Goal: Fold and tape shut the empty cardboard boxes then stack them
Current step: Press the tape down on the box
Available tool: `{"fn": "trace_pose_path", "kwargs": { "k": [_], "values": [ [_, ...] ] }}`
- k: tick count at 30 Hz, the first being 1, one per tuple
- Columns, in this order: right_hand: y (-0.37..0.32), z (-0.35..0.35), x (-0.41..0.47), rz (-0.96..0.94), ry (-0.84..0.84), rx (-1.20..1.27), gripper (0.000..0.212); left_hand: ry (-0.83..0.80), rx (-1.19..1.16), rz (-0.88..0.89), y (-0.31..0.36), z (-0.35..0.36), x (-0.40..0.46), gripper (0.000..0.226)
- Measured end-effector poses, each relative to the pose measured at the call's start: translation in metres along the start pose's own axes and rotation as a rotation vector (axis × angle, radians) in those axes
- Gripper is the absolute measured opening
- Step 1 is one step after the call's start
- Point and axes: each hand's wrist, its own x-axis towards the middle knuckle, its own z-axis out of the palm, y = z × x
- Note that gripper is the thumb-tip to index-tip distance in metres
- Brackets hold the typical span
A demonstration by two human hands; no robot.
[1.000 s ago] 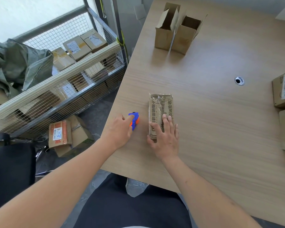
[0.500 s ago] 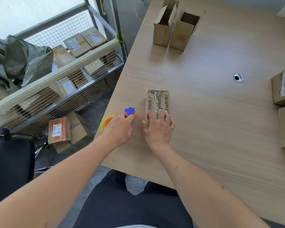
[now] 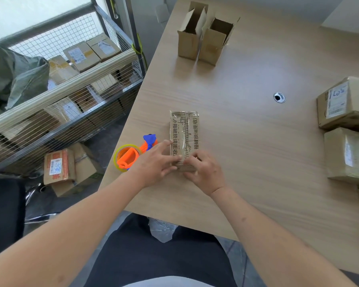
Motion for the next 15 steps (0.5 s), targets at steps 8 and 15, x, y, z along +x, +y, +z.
{"fn": "trace_pose_path", "kwargs": {
  "k": [8,15],
  "values": [
    [0.003,-0.003,0.005,0.128,-0.12,0.138,0.026,0.092,-0.027,0.017,0.008,0.02,0.006,0.034],
    [0.022,-0.03,0.007,0.323,-0.24,0.142,0.031,0.139,-0.091,0.018,0.005,0.027,0.005,0.035]
  ]
}}
